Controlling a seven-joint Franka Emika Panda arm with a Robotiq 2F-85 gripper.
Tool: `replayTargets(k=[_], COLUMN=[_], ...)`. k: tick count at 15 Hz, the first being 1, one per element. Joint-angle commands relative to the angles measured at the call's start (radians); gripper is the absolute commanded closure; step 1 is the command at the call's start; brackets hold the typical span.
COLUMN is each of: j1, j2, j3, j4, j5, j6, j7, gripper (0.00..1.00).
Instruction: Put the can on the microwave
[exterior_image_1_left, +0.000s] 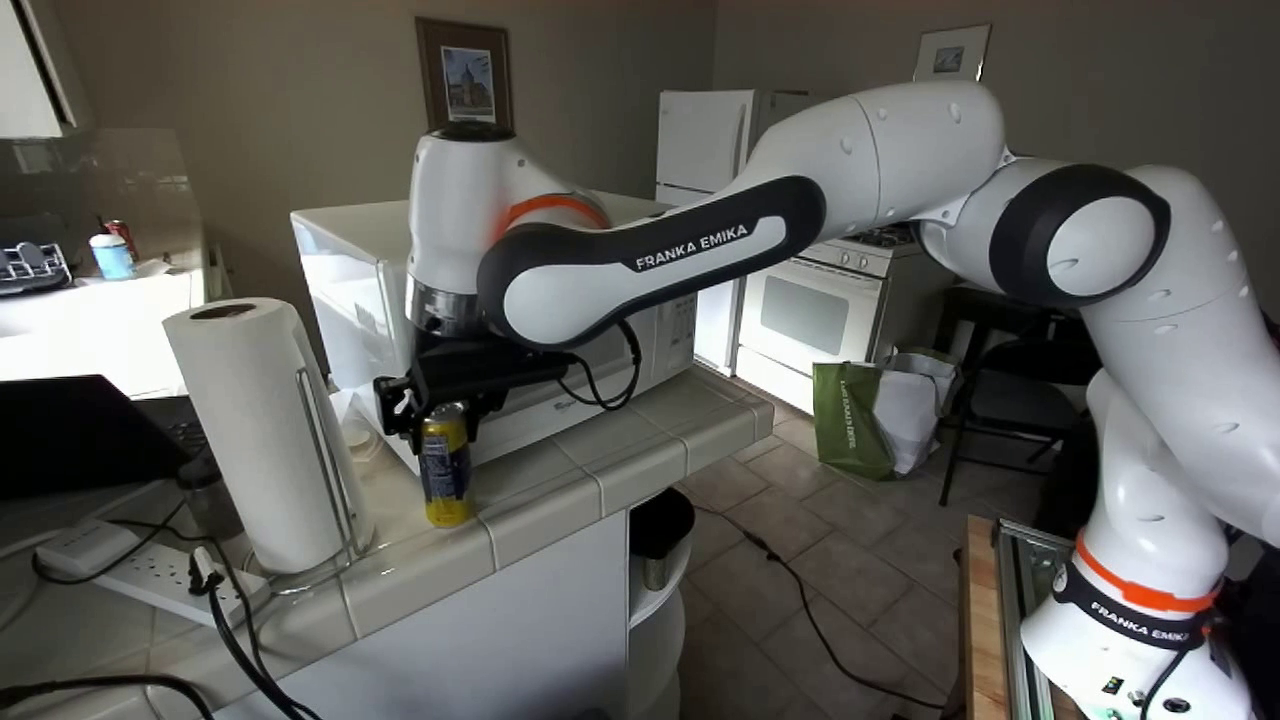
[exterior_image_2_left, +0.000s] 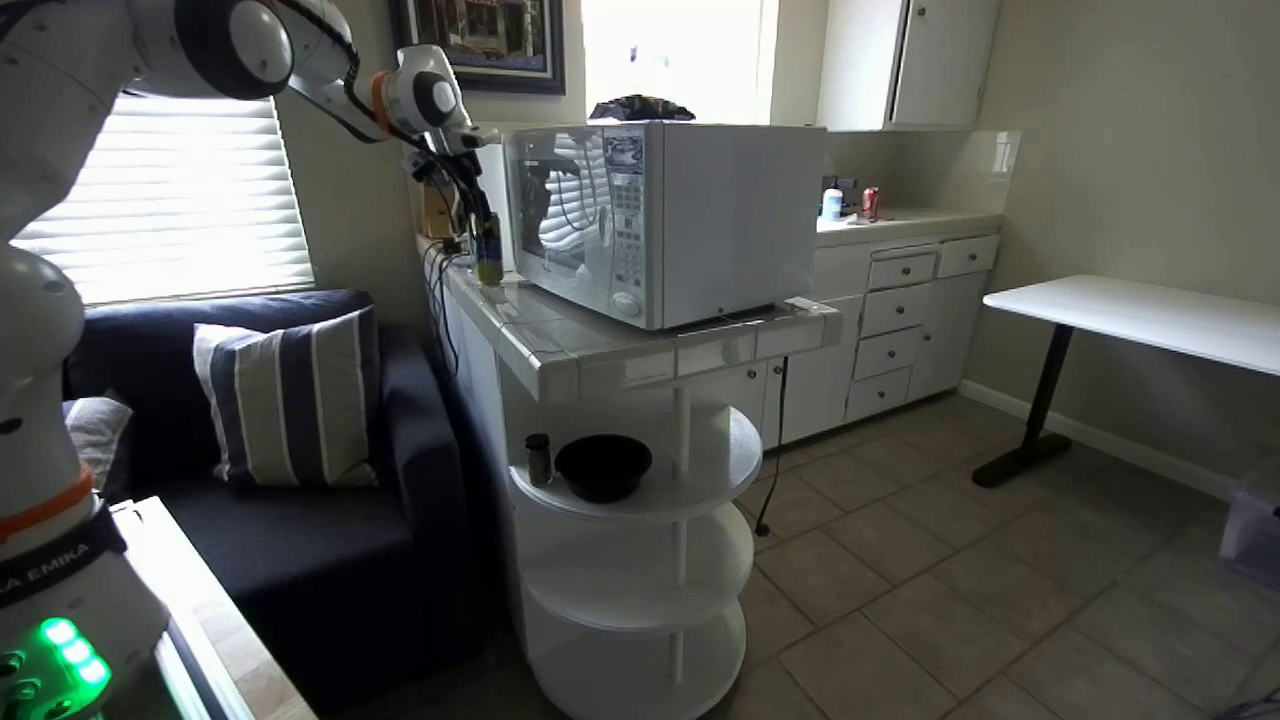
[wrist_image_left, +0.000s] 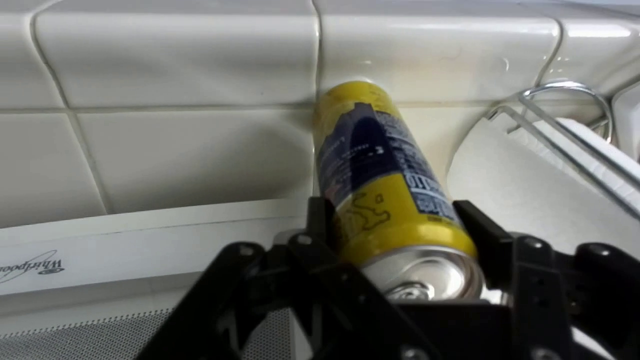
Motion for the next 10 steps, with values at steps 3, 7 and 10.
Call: replayTargets(k=[3, 7, 10], j1=[0.118, 0.171, 0.186], j2=[-0.086, -0.179, -0.247], j3=[-0.036, -0.026, -0.021], j4=[0.023, 0.061, 0.112], j5=[-0.138, -0.210, -0.239], j6=[-0.190, -0.381, -0.481], j7=[0.102, 0.096, 0.023], gripper=[0.61, 0.61, 0.61])
